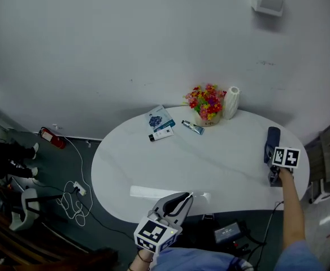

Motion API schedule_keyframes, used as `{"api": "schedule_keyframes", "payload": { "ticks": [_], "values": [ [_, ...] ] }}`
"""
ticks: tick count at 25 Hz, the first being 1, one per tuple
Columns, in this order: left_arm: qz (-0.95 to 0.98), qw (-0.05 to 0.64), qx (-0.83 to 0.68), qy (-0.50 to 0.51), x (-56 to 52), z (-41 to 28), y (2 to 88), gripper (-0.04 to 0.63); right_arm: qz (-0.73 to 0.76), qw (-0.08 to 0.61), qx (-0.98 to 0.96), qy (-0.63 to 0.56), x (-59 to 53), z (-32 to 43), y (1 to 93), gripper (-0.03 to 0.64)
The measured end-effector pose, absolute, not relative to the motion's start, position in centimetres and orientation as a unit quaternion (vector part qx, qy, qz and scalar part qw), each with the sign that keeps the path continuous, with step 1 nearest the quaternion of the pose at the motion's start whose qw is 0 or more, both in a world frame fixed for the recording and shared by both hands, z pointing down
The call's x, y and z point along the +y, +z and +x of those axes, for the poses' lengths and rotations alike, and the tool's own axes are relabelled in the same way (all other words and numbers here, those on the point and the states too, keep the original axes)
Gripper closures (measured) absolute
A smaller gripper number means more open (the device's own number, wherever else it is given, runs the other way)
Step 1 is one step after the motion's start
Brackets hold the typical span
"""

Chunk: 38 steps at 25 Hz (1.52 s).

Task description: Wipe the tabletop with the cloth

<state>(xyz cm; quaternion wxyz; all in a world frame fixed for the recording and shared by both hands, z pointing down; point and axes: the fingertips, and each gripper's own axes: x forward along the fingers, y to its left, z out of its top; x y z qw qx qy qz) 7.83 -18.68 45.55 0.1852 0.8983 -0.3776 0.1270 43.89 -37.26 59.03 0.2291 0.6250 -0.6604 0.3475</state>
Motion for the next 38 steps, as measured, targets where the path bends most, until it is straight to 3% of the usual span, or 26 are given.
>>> {"api": "schedule_keyframes", "payload": {
  "ticks": [20, 29, 38],
  "values": [
    [0.813, 0.197, -0.534, 0.122, -11.8, -23.0, 48.2, 0.565, 0.383, 0.283, -0.838, 0.267, -32.5, -6.4, 57.3, 0.54],
    [0.767, 0.225, -0.592, 0.101, -6.5, -29.9, 49.3, 0.565, 0.24, 0.263, -0.884, 0.304, -23.4, -28.5, 57.7, 0.54],
    [0.726, 0.251, -0.634, 0.091, -2.3, -33.0, 51.0, 0.565, 0.133, 0.309, -0.895, 0.293, -15.5, -38.4, 60.4, 0.54]
  ]
}}
